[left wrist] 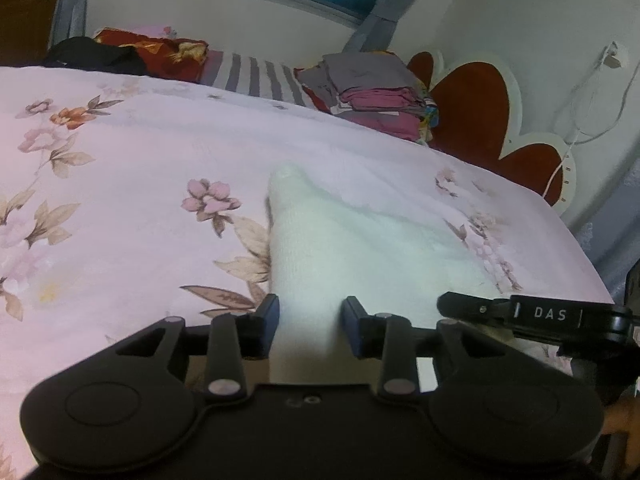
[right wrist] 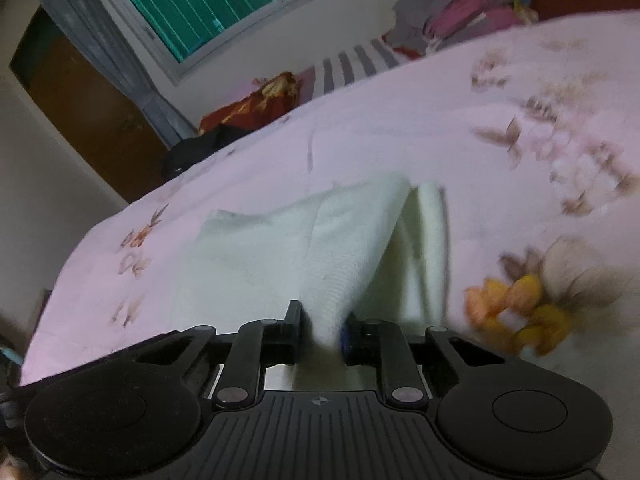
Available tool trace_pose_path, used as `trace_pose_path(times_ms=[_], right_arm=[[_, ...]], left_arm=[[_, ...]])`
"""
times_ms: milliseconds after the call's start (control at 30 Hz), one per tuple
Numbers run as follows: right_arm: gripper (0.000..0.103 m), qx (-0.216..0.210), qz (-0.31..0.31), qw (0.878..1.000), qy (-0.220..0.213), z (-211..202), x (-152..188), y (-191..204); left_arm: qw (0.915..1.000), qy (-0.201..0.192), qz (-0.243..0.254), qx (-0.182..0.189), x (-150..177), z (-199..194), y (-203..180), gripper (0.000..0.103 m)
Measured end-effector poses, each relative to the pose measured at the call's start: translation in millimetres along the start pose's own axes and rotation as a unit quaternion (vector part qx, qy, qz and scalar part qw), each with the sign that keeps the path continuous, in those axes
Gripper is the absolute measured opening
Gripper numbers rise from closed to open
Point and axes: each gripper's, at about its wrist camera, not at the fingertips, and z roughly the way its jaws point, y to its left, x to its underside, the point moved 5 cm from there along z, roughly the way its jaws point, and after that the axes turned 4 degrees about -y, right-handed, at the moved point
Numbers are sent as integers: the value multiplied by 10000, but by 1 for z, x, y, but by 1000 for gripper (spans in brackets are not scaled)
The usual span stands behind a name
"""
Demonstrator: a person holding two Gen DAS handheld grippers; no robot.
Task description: Fold small clothes
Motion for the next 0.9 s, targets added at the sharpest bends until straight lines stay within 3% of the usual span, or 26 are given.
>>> trace_pose_path(times_ms=[333,433,500,533,700,900], right_arm=[[18,278,98,9996,32,1,-1,-25],[29,283,255,9993,22,-7,-1,-25],[43,369,215,9991,-30,-16,1,-23],[44,415,193,9989,-81,-21,1,-22],[44,853,-391,9923,-805,-41,-17,-7],[43,797,-667,9924,-665,-2,-31,11]], left_arm=[[9997,159,165,-72,9,16,-3,41],[9999,122,36,-23,0,9,-2,39],[9999,36,87,-56,-8,10,-4,39],[10000,22,61,-57,-12,13,-3,39],[9999,-108,1,-127,-31,31,-4,39],[9998,-47,-36,-171,-34,60,-4,36]])
